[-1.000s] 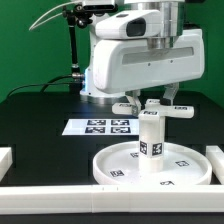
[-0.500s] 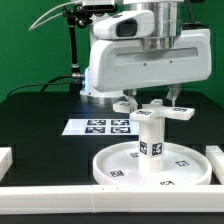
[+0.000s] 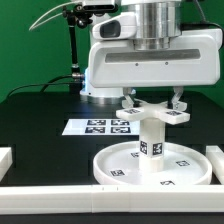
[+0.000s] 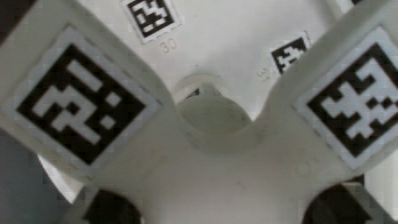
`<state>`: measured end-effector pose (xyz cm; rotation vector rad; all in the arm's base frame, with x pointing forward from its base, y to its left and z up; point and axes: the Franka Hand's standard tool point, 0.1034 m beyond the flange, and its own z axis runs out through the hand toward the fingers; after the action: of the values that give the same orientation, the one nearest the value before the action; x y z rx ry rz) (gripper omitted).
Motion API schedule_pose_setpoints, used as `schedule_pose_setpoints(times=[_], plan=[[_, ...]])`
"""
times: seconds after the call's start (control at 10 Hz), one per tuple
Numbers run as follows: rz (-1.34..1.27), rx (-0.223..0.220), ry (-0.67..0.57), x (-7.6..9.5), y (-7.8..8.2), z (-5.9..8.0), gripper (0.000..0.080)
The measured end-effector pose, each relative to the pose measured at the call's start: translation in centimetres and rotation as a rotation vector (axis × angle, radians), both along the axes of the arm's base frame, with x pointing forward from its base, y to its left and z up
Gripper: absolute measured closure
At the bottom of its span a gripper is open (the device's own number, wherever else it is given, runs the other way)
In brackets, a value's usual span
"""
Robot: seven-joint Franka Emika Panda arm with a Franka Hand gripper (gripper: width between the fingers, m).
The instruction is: Assemble round table
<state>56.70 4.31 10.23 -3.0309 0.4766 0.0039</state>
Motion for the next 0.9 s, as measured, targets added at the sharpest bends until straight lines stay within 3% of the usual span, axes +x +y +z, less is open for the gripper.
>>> schedule_pose_setpoints(times=[0.3, 0.9], plan=[[-0.268, 0.028, 0.014, 0.09, 0.36, 0.01, 0.0351], [-0.720, 0.039, 0.042, 0.27, 0.41, 0.05, 0.0351]])
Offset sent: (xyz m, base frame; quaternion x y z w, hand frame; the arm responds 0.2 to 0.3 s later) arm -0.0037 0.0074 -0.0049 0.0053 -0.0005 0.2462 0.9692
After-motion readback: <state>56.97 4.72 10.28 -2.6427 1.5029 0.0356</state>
